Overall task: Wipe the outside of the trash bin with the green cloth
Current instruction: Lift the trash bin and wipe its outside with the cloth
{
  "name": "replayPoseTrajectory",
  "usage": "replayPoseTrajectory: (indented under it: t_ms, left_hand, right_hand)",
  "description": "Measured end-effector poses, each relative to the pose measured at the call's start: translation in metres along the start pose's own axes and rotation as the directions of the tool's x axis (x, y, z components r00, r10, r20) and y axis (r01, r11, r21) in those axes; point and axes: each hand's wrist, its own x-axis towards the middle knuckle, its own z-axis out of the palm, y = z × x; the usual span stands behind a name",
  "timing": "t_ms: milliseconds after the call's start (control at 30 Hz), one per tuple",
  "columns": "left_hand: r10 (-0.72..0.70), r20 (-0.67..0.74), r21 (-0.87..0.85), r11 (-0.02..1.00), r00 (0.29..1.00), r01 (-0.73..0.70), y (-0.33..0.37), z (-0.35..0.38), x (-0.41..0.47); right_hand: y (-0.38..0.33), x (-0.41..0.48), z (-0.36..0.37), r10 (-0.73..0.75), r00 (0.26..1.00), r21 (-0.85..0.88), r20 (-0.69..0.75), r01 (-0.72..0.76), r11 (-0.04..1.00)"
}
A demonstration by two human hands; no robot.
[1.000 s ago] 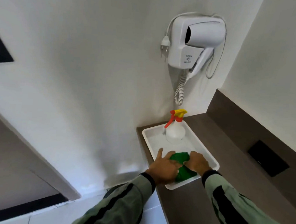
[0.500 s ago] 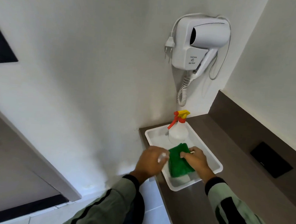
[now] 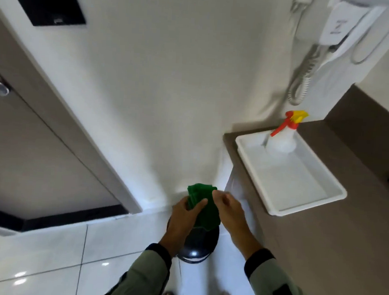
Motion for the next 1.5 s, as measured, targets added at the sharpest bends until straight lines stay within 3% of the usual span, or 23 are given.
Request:
replayPoseTrajectory:
  t_ms: [100, 133, 200, 333, 367, 400, 467, 533, 633, 700, 867, 1133, 1333, 1500]
  left_hand:
    - [-0.19, 0.109, 0.034, 0.982, 0.976, 0.187, -0.033, 0.0, -0.016]
    - [-0.237, 0.119, 0.062, 0.971, 0.964, 0.231, -0.036, 0.003, -0.016]
    - [-0.305, 0.166, 0.13, 0.949, 0.938, 0.286, -0.049, 0.005, -0.015]
    - [-0.312, 0.25, 0.352, 0.911, 0.917, 0.215, -0.091, 0.015, 0.01]
    - [-0.272, 0.209, 0.497, 0.857, 0.939, 0.137, -0.122, 0.016, 0.031]
    - [-0.209, 0.157, 0.673, 0.738, 0.965, 0.05, -0.155, 0.018, 0.054]
    - [-0.065, 0.141, 0.911, 0.398, 0.988, -0.104, -0.223, 0.026, 0.107]
    - [-0.041, 0.205, 0.969, 0.146, 0.978, -0.197, -0.27, 0.042, 0.151]
    - [-0.018, 0.186, 0.982, -0.004, 0.982, -0.186, -0.344, 0.076, 0.215]
    - [-0.021, 0.104, 0.994, 0.023, 0.994, -0.104, -0.385, 0.092, 0.244]
    - [0.017, -0.07, 0.976, 0.208, 0.997, 0.065, -0.436, 0.111, 0.269]
    - [-0.008, -0.089, 0.962, 0.257, 0.996, 0.088, -0.444, 0.105, 0.271]
    - [-0.033, -0.015, 0.948, 0.316, 0.999, 0.025, -0.434, 0.016, 0.25]
    - [0.043, -0.018, 0.871, 0.492, 0.999, -0.006, -0.412, -0.096, 0.248]
  right_hand:
    - [0.057, -0.011, 0.021, 0.246, 0.926, 0.366, 0.288, -0.343, 0.865]
    - [0.066, -0.009, 0.019, 0.27, 0.913, 0.414, 0.307, -0.384, 0.825]
    - [0.09, -0.009, 0.008, 0.335, 0.895, 0.473, 0.295, -0.441, 0.763]
    - [0.163, -0.008, -0.009, 0.525, 0.838, 0.497, 0.148, -0.522, 0.693]
    - [0.198, -0.001, -0.009, 0.589, 0.803, 0.505, 0.089, -0.546, 0.668]
    - [0.237, 0.007, -0.009, 0.66, 0.751, 0.487, -0.004, -0.575, 0.658]
    - [0.316, 0.027, -0.002, 0.723, 0.673, 0.416, -0.157, -0.619, 0.666]
    - [0.374, 0.04, 0.007, 0.742, 0.608, 0.326, -0.283, -0.667, 0.67]
    - [0.461, 0.056, 0.027, 0.73, 0.576, 0.183, -0.368, -0.725, 0.664]
    - [0.499, 0.062, 0.037, 0.72, 0.584, 0.117, -0.376, -0.741, 0.662]
    - [0.532, 0.073, 0.042, 0.671, 0.659, -0.02, -0.34, -0.718, 0.696]
    - [0.521, 0.098, 0.05, 0.619, 0.712, -0.05, -0.33, -0.668, 0.742]
    - [0.499, 0.127, 0.075, 0.628, 0.756, 0.026, -0.186, -0.635, 0.772]
    - [0.489, 0.162, 0.117, 0.498, 0.847, -0.051, -0.186, -0.514, 0.856]
